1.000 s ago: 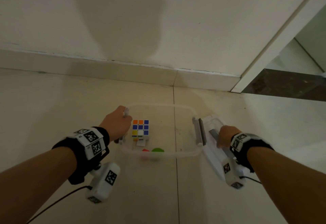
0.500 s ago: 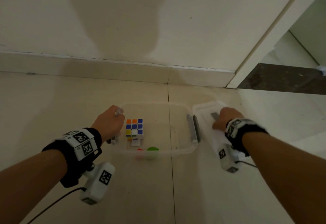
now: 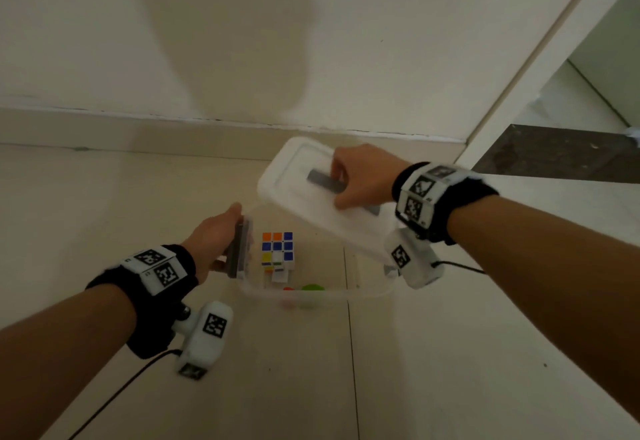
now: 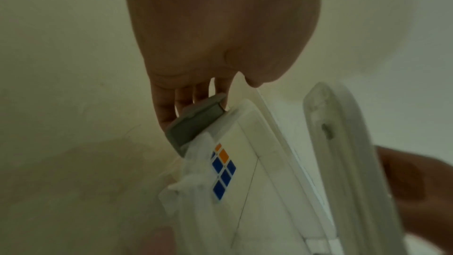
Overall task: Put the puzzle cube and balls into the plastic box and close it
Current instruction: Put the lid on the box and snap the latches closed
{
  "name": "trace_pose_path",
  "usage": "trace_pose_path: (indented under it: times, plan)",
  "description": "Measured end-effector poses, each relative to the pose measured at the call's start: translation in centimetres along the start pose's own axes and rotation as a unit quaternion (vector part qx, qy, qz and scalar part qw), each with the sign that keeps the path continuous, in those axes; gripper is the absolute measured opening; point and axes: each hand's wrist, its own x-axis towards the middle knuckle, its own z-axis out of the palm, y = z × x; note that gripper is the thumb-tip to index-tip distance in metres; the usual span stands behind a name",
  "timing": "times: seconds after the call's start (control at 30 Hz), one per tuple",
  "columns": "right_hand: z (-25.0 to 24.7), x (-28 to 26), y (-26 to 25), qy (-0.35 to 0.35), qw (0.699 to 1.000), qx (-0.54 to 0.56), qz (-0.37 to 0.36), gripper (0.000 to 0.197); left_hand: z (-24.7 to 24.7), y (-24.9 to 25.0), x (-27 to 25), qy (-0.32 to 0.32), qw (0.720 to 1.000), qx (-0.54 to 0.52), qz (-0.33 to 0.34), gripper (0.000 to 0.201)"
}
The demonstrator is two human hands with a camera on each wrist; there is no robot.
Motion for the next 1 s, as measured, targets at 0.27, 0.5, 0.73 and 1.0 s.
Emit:
trace_pose_path:
  times: [0.27, 0.5, 0.73, 1.0]
  plan:
    - [3.6, -1.2, -4.3, -0.072, 0.988, -0.081, -0.112, 0.042, -1.8, -0.3, -0.1, -0.043, 0.996, -0.079, -0.031, 0.066]
    - [5.7, -2.0, -4.5, -0.055, 0.982, -0.098, -0.149, 0.035, -1.3, -0.6, -0.4, -0.051, 0.998, -0.025, -0.003, 0.047]
    - [5.1, -1.3, -3.7, -0.045, 0.985, -0.093, -0.138, 0.034, -1.2, -0.7, -0.4, -0.048, 0.999, 0.008, 0.012, 0.046]
    - [5.1, -0.5, -2.2, -0.056, 0.992, -0.038, -0.107, 0.031, -0.8, -0.8, -0.4, -0.046, 0.999, 0.017, 0.008, 0.039]
